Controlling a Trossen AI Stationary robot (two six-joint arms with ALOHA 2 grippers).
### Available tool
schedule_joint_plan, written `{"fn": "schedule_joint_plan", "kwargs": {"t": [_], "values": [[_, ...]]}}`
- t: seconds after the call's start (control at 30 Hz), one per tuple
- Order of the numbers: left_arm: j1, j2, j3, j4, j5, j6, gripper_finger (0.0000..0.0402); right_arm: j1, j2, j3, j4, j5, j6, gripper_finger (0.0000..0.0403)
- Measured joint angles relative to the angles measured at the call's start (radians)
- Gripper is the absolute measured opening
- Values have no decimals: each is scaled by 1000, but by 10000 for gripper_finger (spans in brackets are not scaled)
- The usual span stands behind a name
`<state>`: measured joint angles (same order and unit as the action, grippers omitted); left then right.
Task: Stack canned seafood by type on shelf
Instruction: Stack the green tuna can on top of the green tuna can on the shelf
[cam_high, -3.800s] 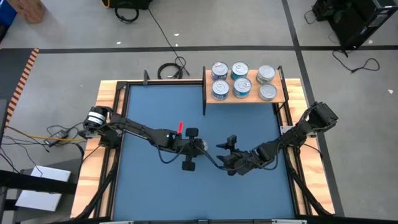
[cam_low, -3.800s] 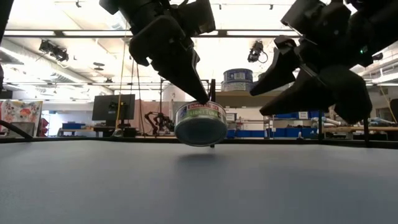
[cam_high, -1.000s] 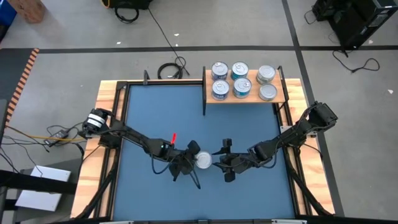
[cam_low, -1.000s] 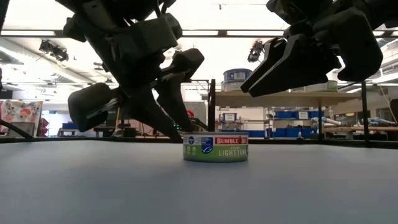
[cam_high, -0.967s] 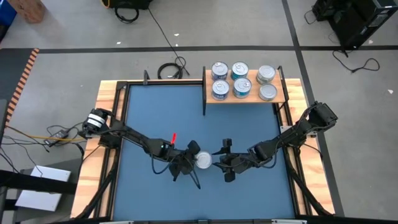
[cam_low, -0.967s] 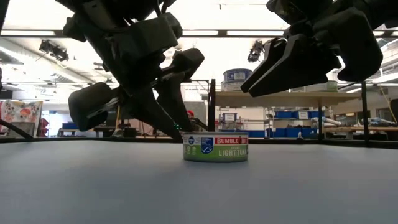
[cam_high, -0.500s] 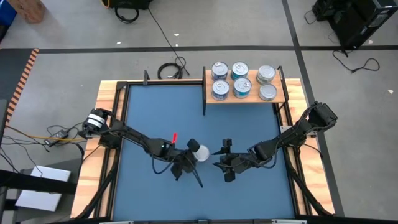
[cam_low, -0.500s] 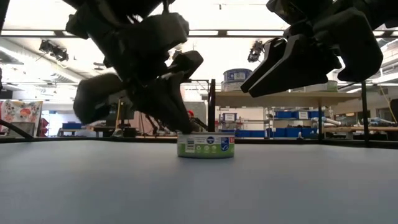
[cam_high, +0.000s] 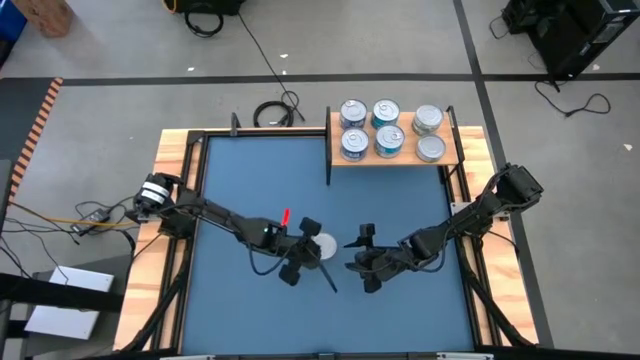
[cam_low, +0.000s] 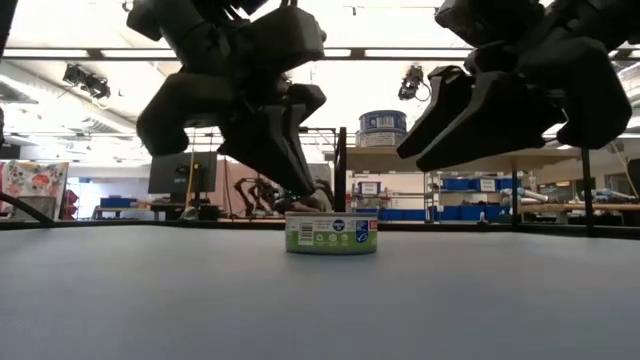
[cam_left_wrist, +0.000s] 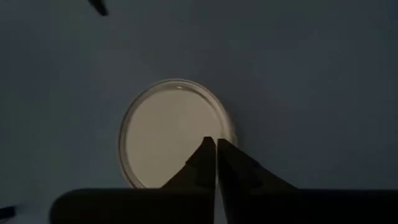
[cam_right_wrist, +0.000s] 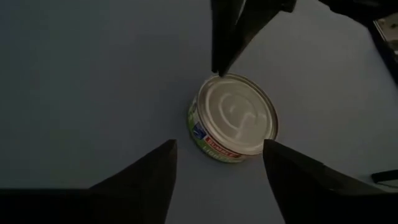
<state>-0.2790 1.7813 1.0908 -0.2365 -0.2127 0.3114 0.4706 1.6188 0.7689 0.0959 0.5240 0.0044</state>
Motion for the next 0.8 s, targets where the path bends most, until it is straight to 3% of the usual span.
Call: {"fn": "schedule_joint_plan", "kwargs": {"t": [0.33,0.5,0.63,0.8], "values": [[-2,44,1,8,-4,21,111,-1,0,0,11,0,-5,249],[-6,80,2,15,-67,101,125,0,0,-1,18,0,-5,249],[-5,82,2,19,-109,104,104,0,0,0,20,-1,-5,249],[-6,82,2,22,-128,105,20,0,0,0,19,-1,-7,247]]}}
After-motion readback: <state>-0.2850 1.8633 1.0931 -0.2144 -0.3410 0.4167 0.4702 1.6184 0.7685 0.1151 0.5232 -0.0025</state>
